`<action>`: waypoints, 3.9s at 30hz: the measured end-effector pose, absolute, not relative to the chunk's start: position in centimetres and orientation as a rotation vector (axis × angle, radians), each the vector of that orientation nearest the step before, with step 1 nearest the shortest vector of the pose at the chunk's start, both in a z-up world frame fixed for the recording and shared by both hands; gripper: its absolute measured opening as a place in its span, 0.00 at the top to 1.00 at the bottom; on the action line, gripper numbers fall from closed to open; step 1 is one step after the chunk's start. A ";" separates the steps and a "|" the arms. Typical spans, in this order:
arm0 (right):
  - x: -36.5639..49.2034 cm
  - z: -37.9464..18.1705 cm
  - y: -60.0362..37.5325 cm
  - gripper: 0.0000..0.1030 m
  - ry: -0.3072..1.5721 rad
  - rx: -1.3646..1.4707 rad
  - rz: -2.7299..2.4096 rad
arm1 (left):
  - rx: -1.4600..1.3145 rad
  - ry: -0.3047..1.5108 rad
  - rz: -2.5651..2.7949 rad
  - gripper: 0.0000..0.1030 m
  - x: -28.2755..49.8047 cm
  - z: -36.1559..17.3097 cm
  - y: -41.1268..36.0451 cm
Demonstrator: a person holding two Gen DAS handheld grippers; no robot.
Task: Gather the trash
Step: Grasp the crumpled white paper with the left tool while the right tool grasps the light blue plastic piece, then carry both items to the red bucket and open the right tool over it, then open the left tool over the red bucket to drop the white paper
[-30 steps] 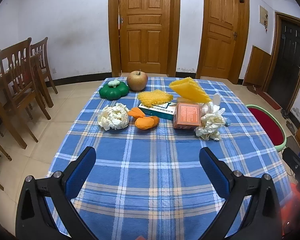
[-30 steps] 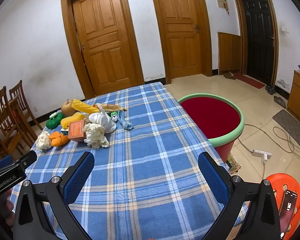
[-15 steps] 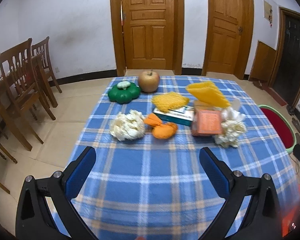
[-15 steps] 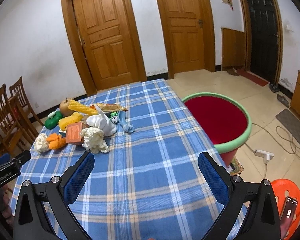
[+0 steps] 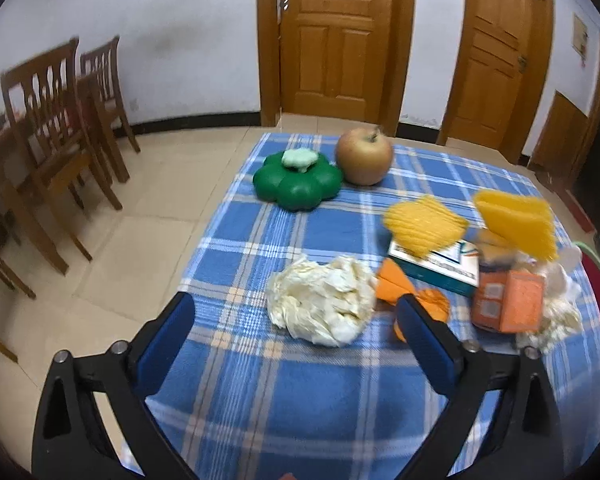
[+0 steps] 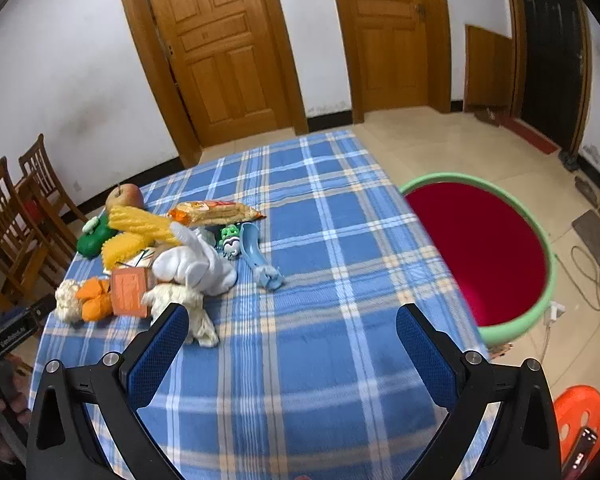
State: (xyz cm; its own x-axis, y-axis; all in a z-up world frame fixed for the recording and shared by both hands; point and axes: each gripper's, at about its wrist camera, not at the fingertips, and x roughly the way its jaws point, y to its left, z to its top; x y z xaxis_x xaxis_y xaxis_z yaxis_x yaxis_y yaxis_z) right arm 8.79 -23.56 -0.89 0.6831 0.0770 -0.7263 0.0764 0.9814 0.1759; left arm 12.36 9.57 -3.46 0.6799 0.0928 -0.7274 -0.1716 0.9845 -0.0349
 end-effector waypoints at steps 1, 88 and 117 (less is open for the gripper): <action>9.3 -1.1 -23.6 0.00 0.833 0.204 -0.001 | -0.114 0.819 0.142 0.12 12.7 -3.8 9.7; 7.0 -5.1 -40.5 0.81 0.756 0.579 -0.204 | 0.004 0.818 -0.542 0.52 14.1 1.5 -17.7; 3.2 -4.3 -44.8 0.64 0.672 0.630 -0.339 | 0.266 0.871 -0.696 0.45 16.7 -3.1 -31.5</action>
State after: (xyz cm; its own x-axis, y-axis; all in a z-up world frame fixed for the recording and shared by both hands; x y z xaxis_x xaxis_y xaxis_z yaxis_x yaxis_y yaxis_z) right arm 3.15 -44.76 -4.31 0.7391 -0.0919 -0.6673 0.4822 0.7640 0.4288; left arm 16.69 -31.53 -3.11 0.4436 -0.4496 -0.7753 0.6567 0.7517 -0.0602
